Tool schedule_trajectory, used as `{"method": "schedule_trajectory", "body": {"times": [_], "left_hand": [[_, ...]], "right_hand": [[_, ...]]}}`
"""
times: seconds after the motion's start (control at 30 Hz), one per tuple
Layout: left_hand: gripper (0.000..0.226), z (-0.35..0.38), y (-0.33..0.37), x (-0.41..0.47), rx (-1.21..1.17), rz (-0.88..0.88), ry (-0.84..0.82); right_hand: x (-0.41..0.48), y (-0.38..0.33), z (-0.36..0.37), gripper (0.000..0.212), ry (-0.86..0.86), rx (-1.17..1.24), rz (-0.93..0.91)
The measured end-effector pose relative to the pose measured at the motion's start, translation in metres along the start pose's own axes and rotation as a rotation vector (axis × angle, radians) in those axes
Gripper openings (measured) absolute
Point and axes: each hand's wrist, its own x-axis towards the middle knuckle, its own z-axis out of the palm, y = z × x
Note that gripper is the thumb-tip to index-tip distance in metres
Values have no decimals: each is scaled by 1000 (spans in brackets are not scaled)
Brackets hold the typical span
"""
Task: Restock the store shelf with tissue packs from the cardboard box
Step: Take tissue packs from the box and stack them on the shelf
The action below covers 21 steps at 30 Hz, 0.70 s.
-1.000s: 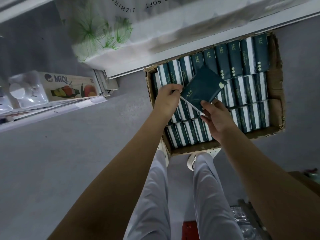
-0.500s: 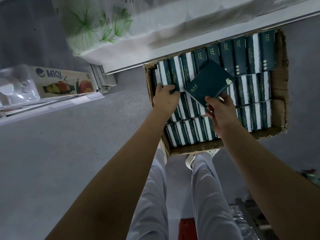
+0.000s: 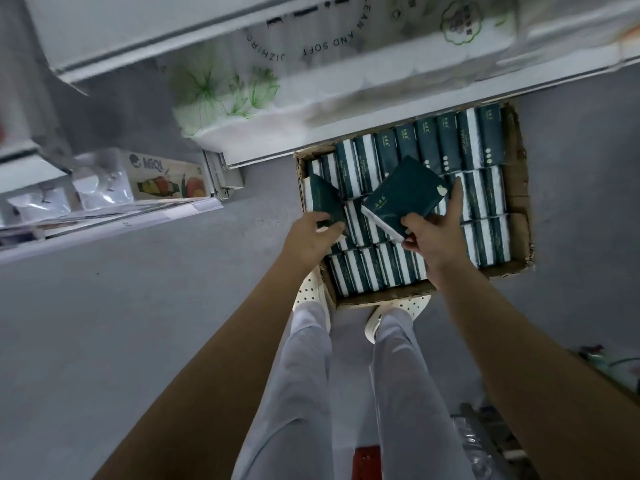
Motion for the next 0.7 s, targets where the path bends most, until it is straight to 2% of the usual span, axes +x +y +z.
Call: {"method": "schedule_trajectory", "body": {"times": [0.17, 0.23, 0.4, 0.57, 0.63, 0.7], "left_hand": [[20, -24, 24, -77, -42, 108, 89], [16, -38, 45, -121, -97, 176, 141], [17, -70, 106, -218, -278, 261, 72], [47, -107, 164, -315, -371, 388, 20], [46, -118, 182, -341, -417, 397, 17], [32, -131, 202, -366, -458, 451, 21]], "right_hand": [[-70, -44, -11, 79, 64, 87, -47], [-113, -72, -19, 73, 84, 120, -88], [-206, -125, -45, 60, 158, 245, -182], [-286, -184, -72, 44, 203, 333, -324], [-306, -205, -78, 36, 161, 409, -360], [-329, -231, -80, 31, 111, 486, -421]]}}
